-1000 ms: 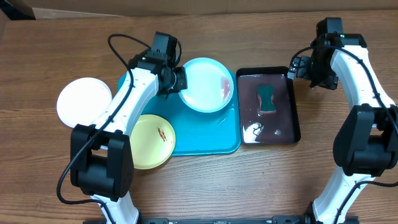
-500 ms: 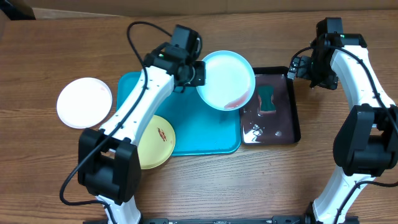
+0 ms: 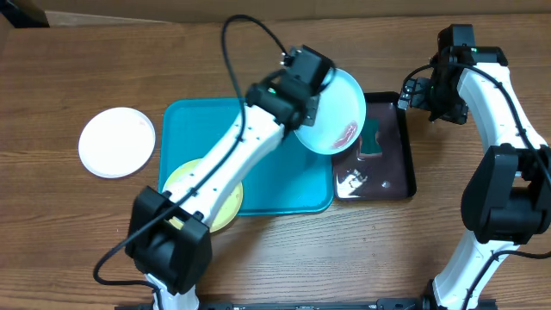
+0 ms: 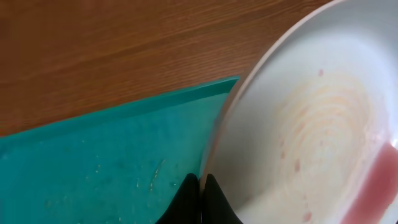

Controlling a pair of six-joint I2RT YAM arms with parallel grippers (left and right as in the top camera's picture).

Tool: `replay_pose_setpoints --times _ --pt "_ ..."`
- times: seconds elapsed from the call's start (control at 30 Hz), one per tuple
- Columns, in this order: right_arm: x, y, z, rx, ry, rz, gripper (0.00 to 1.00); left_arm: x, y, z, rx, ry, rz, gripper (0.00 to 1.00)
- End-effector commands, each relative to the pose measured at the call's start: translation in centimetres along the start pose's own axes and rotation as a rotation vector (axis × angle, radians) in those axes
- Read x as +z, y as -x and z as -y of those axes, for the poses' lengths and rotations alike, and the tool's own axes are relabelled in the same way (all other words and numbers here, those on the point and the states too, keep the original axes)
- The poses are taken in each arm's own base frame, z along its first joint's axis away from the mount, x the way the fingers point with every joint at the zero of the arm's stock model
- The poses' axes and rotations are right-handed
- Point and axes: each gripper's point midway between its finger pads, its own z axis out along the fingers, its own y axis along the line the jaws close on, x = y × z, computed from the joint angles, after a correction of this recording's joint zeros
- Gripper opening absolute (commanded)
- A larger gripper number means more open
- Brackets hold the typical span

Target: Clean dirty plates on tray and stack at the side

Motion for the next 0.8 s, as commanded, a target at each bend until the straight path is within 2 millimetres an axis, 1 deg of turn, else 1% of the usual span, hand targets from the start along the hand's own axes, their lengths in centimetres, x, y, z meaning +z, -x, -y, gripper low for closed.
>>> replay_pose_setpoints --times 0.0,0.2,0.47,0.77 --pt "-0.8 0.6 0.0 0.005 0.000 0.030 1.00 -3.0 2.5 0.2 0.052 0.147 0.137 0.04" --pt "-0.8 0.6 0.0 0.004 0.000 0.030 1.00 -5.6 2.9 1.7 0.113 0.276 0.236 0.04" --pt "-0.8 0.6 0.0 0.005 0.000 0.030 1.00 -9.8 3.0 3.6 0.211 0.460 0.378 0.04" --pt "-0.8 0.6 0.0 0.005 0.000 0.030 1.00 -13.8 3.3 6.3 0.301 0.566 0.506 0.04"
